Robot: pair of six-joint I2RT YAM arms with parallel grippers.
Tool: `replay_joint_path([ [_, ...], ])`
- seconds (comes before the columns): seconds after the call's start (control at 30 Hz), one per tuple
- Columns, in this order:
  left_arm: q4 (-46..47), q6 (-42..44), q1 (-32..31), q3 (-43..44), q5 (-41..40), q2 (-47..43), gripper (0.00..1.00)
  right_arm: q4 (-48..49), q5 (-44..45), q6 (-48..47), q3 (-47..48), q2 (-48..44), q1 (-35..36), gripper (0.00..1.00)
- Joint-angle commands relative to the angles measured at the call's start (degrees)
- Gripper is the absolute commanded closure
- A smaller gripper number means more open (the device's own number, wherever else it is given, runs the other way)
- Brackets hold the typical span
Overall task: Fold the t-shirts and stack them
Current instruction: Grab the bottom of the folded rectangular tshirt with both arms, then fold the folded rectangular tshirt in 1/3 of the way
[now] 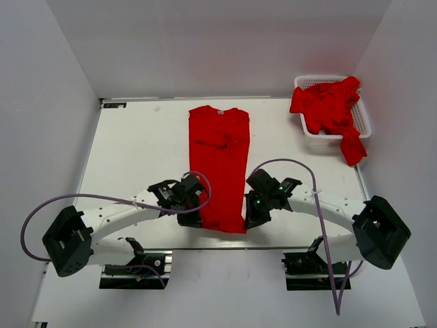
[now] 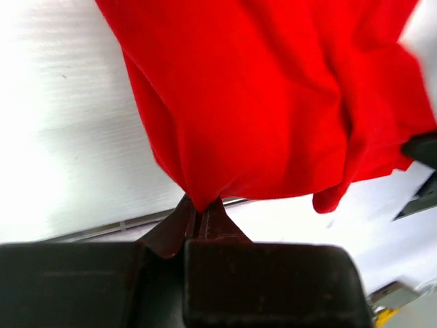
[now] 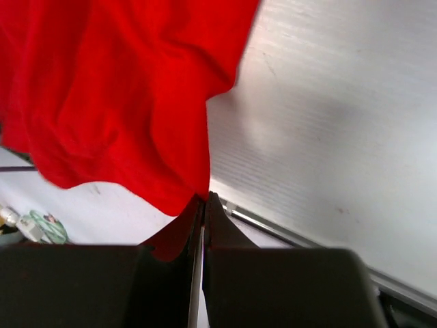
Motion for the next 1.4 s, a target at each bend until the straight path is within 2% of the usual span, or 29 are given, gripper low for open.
replay_joint_path([
  [0.0, -8.5, -1.2, 1.3, 5.6, -5.1, 1.2, 1.0, -8.5, 4.2, -2.6, 7.8, 2.6, -0.5, 1.0],
  [0.07, -13.3, -3.8, 1.9, 8.4, -9.0, 3.6, 1.0, -10.4, 8.9, -3.4, 10.0, 3.9, -0.8, 1.0],
  [0.17, -18.1, -5.1, 3.4, 13.6, -10.7, 10.5, 1.0, -12.9, 12.7, -5.3, 16.5, 11.1, -1.8, 1.0],
  [0.3, -16.2, -4.4, 6.6, 20.0, -13.8, 14.1, 1.0, -15.8, 15.7, -7.8, 25.9, 15.5, -3.4, 1.0],
  [0.47, -17.3, -0.6, 11.1, 30.3, -18.7, 18.9, 1.0, -16.0, 18.4, -10.6, 31.5, 19.2, -6.1, 1.0],
  [0.63, -16.1, 6.3, 14.0, 36.7, -18.2, 25.6, 1.0, -18.0, 19.5, -13.4, 37.9, 22.7, -9.5, 1.0],
  [0.77, -17.5, 8.6, 16.5, 42.9, -17.5, 31.1, 1.0, -19.3, 20.5, -16.9, 43.5, 26.3, -11.4, 1.0],
  [1.03, -12.3, 14.1, 20.3, 48.4, -14.8, 35.4, 1.0, -19.3, 19.2, -18.4, 50.6, 31.6, -15.4, 1.0],
  [1.07, -10.3, 18.7, 20.9, 48.4, -13.5, 35.4, 1.0, -19.2, 18.6, -18.6, 50.9, 31.9, -15.6, 1.0],
  [1.17, -8.2, 23.6, 20.9, 50.5, -12.2, 38.1, 1.0, -18.6, 17.2, -18.9, 52.9, 33.6, -16.4, 1.0],
  [1.37, -4.5, 26.5, 20.9, 50.5, -14.1, 38.1, 1.0, -18.2, 16.5, -20.3, 55.5, 36.2, -18.1, 1.0],
])
